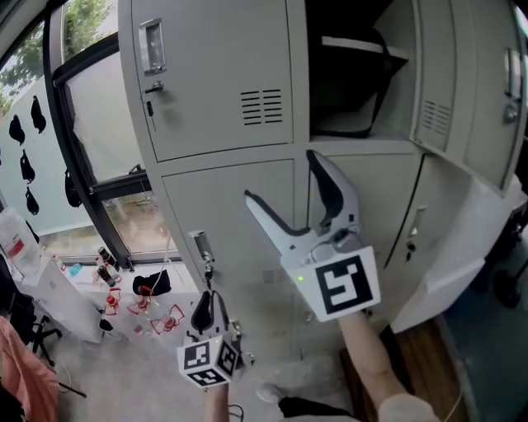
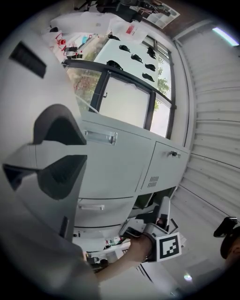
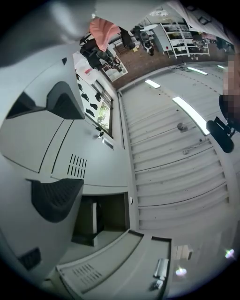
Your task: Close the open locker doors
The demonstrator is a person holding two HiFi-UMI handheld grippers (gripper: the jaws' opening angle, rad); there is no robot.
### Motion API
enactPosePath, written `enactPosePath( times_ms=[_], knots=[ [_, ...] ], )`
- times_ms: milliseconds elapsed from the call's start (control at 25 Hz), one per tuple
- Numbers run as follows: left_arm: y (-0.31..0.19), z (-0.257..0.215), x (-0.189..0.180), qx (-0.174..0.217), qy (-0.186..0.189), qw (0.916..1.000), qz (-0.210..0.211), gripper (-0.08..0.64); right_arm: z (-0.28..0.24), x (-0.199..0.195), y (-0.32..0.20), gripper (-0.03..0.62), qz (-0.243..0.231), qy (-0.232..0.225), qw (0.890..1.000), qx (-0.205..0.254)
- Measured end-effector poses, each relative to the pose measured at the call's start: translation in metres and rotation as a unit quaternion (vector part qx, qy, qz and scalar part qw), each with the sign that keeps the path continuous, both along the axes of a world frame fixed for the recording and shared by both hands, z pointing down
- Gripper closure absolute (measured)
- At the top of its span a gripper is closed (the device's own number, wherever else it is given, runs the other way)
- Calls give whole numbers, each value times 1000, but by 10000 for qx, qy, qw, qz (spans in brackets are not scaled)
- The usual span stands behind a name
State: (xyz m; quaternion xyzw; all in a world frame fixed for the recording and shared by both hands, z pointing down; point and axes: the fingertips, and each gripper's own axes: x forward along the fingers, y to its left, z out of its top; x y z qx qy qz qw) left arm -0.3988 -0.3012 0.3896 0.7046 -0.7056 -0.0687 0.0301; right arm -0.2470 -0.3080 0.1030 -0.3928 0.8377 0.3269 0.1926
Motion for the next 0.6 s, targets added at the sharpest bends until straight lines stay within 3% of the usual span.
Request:
enactPosePath(
  times_ms=[240,600],
  knots=[
    [0,-13,64,74,-305,9972,684,511,21,68,1,219,770,-130,9968,-183],
    [-32,-19,146,88,-404,9862,1606,511,21,175,-7,219,1402,-570,9872,-511]
  ],
)
